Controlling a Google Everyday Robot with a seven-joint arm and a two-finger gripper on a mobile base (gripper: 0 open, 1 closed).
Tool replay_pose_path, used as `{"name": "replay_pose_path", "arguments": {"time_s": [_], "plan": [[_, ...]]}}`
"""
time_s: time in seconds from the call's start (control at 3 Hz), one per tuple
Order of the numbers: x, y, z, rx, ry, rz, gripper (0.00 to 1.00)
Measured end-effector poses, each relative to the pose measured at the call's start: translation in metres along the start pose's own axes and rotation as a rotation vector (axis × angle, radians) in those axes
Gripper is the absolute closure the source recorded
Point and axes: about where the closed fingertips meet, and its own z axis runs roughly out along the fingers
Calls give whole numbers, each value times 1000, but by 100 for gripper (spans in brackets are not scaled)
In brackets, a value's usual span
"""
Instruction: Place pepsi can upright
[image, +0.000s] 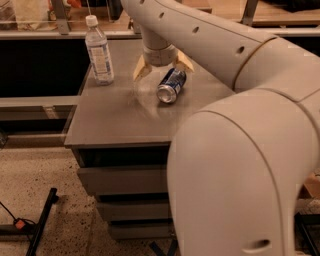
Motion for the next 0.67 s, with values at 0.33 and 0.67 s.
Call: {"name": "replay_pose_path", "arguments": {"time_s": [0.33, 0.67], "plan": [[-6, -11, 20, 76, 87, 87, 0], [-5, -28, 35, 92, 172, 145, 0]]}}
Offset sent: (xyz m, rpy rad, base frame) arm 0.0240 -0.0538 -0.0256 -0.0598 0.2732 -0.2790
